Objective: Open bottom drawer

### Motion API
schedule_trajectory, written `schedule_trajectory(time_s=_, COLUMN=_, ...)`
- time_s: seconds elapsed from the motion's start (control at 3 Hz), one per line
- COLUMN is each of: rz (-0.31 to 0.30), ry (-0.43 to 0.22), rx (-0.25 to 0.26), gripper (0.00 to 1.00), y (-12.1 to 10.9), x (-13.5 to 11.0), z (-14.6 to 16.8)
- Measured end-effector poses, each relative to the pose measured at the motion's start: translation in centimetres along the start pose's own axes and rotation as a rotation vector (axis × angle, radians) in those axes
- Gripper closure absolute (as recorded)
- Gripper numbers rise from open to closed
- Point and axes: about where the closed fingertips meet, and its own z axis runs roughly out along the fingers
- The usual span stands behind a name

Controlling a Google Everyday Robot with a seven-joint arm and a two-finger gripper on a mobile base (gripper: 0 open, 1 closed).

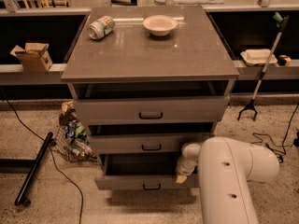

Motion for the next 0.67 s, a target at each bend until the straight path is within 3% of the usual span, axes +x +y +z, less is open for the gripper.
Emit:
schedule_trajectory(time_s=0.33, rz=0.001, ry=0.001, rx=-0.002, gripper=0.87, y=0.25, x=0.00, z=0.07)
schedule_trajectory(time_s=0.67, rz=0.001, ry=0.001, rx=-0.002, gripper=0.63, y=0.25, x=0.00, z=0.07)
